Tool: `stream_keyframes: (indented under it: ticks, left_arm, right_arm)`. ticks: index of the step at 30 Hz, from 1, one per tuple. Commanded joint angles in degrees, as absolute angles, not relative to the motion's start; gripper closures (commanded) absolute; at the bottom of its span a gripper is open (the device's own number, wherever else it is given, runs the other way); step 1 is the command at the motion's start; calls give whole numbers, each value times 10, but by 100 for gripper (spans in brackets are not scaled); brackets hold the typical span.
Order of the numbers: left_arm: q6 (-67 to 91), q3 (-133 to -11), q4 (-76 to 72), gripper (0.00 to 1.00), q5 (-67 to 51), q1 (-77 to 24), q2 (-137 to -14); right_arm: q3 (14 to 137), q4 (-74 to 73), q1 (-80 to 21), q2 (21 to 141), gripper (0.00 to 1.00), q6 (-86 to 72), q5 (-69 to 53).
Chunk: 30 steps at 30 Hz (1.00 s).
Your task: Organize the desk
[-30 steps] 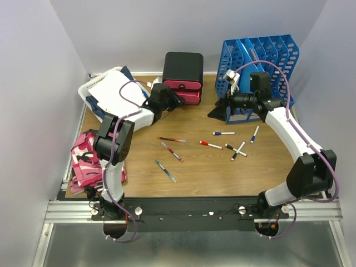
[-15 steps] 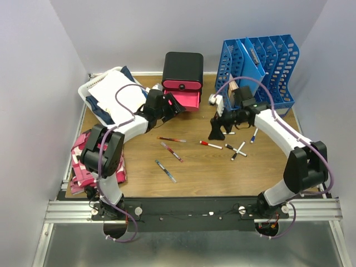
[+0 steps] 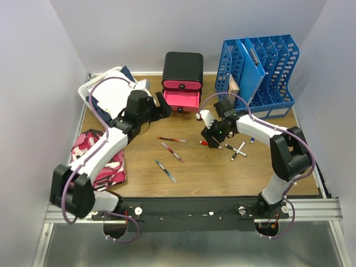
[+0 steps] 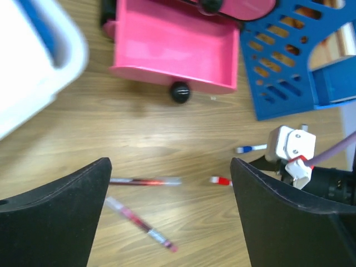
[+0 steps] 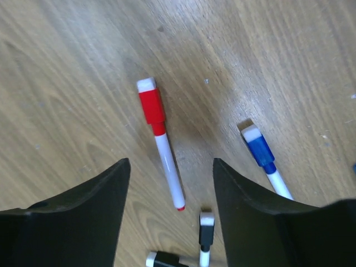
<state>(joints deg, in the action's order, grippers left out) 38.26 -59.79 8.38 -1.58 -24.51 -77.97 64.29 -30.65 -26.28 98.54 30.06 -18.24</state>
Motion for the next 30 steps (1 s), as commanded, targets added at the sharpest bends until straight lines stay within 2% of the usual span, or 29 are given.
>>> stream_keyframes:
  ticks: [1,5,8,12,13,16,19,26,30]
  left_arm:
    - [323,-555,167,1,98,-246,-680]
    - [344,-512,183,1,127,-238,-620]
    - [344,-488,191,1,99,-233,-591]
    - [358,-455,198,1,69,-231,-556]
    - [363,-447,197,1,64,-231,-539]
    - [378,-423,199,1,48,-231,-507]
    - [388,-401,200,2,32,-231,-482]
    - [431,-345,198,2,1,-231,-439]
    - [468,-302,179,2,-17,-231,-418]
  right_arm:
    - [637,-278,-279,1016,39,290,-134]
    - [635,-279,-293,1030,52,291,-128]
    - [627,-279,-301,1034,62,295,-118]
    - [618,-276,-309,1041,80,298,-108]
    - [620,-275,-310,1041,88,298,-108]
    - [632,-293,-310,1039,99,306,-123]
    - [671,-327,-310,1024,99,339,-161]
    - [879,-442,-310,1025,100,469,-257]
    - [996,-428,-310,1088,99,459,-232]
